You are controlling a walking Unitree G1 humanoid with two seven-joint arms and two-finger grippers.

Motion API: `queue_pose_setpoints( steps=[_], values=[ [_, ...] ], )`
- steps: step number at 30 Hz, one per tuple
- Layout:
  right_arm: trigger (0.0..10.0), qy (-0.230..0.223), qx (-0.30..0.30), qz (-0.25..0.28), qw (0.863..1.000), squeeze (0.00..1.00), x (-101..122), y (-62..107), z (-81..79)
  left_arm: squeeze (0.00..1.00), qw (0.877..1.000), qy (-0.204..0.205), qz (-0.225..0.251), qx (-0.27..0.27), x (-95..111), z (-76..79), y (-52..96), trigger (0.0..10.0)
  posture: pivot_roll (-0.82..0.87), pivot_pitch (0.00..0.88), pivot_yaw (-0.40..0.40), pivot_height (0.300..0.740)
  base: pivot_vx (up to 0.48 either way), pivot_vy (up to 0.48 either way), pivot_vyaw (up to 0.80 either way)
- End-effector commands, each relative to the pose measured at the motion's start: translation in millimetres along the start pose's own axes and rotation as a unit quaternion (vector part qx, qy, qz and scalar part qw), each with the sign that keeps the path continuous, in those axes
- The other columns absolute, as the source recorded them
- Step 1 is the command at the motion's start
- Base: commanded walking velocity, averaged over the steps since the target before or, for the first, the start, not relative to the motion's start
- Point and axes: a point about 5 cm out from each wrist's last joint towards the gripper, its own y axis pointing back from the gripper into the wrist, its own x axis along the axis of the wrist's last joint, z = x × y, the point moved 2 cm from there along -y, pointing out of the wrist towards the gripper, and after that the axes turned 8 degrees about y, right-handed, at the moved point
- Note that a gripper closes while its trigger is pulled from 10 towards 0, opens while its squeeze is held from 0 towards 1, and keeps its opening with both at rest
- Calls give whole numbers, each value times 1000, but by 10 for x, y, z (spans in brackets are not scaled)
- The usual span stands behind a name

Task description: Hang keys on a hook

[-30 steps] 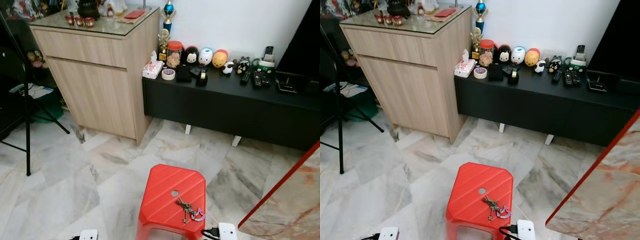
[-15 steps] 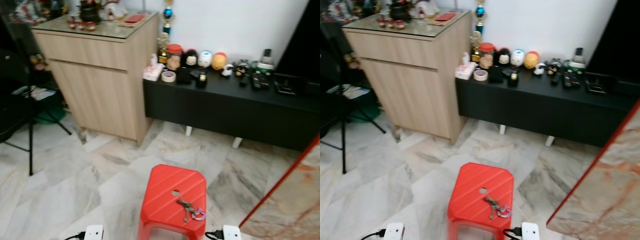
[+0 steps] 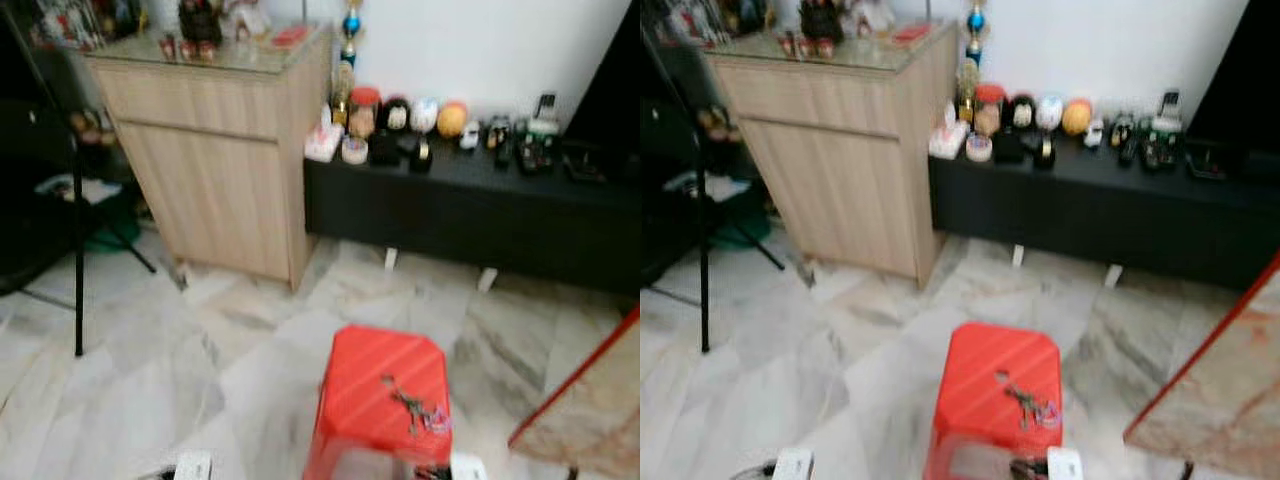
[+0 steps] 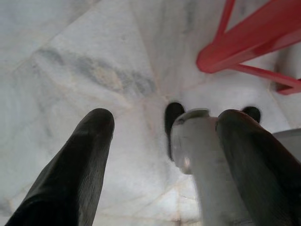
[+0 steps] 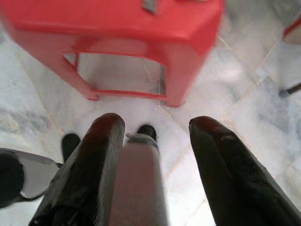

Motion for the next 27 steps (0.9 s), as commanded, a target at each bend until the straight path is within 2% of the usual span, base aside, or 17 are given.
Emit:
queue_pose_setpoints(
  steps=[1, 3, 6, 8, 12, 14, 15, 18, 19, 20, 21, 22, 23, 24, 25, 27],
  values=[
    [10000, -1, -9, 10, 1000, 0, 23, 3, 31, 0, 1000, 4, -4, -1, -38, 16, 3, 10000, -3, 0, -32, 740, 0, 0, 0],
    [10000, 2, -12, 14, 1000, 0, 33, 3, 36, 0, 1000, 3, -2, 0, -34, 14, 3, 10000, -3, 0, -32, 740, 0, 0, 0],
    [10000, -10, -50, 57, 997, 0, 110, 21, 93, 0, 1000, 2, 26, 8, 83, -14, -2, 10000, -2, 0, -36, 740, 0, 0, 0],
    [10000, -14, -58, 65, 996, 0, 123, 26, 104, 0, 999, 2, 36, 9, 125, -18, -4, 10000, -2, 0, -38, 740, 0, 0, 0],
    [10000, -18, -78, 96, 992, 0, 182, 46, 135, 0, 996, 2, 90, 10, 407, -123, 5, 10000, -4, 0, -37, 740, 0, 0, 0],
    [10000, -21, -80, 109, 991, 0, 205, 54, 139, 0, 993, 2, 120, 5, 556, -114, 10, 10000, -11, 0, -36, 740, 0, 0, 0],
    [10000, -21, -81, 119, 989, 0, 225, 61, 141, 0, 988, 1, 154, -3, 731, -88, 22, 10000, -11, 0, -36, 740, 0, 0, 0],
    [10000, -22, -83, 137, 987, 0, 258, 75, 146, 0, 974, -4, 227, -20, 1086, -14, 76, 10000, -18, 0, -33, 740, 0, 0, 0],
    [10000, -19, -89, 144, 985, 0, 269, 83, 155, 0, 962, -4, 272, -29, 1286, 36, 133, 10000, -24, 0, -34, 740, 0, 0, 0],
    [10000, -19, -89, 144, 985, 0, 269, 83, 155, 0, 962, -4, 272, -29, 1286, 36, 133, 10000, -24, 0, -34, 740, 0, 0, 0],
    [10000, -18, -90, 150, 984, 0, 278, 90, 160, 0, 951, -3, 307, -37, 1429, 76, 190, 10000, -23, 0, -35, 740, 0, 0, 0],
    [10000, -7, -108, 247, 963, 0, 803, 118, 265, 0, 943, -3, 329, -42, 1506, 108, 231, 10000, -23, 0, -35, 740, 0, 0, 0],
    [10000, 4, -116, 308, 944, 0, 1144, 182, 318, 0, 939, -6, 341, -47, 1533, 137, 255, 10000, -21, 2, -36, 740, 0, 0, 0],
    [10000, 11, -120, 347, 930, 0, 1358, 243, 346, 0, 936, -8, 348, -50, 1549, 158, 273, 10000, -21, 2, -37, 740, 0, 0, 0],
    [10000, 17, -121, 382, 916, 0, 1526, 316, 360, 0, 928, -14, 368, -60, 1582, 202, 329, 10000, -21, 2, -38, 740, 0, 0, 0],
    [10000, 20, -120, 393, 911, 0, 1564, 347, 345, 0, 923, -17, 378, -64, 1592, 217, 364, 10000, -22, 4, -40, 740, 0, 0, 0]
  ],
)
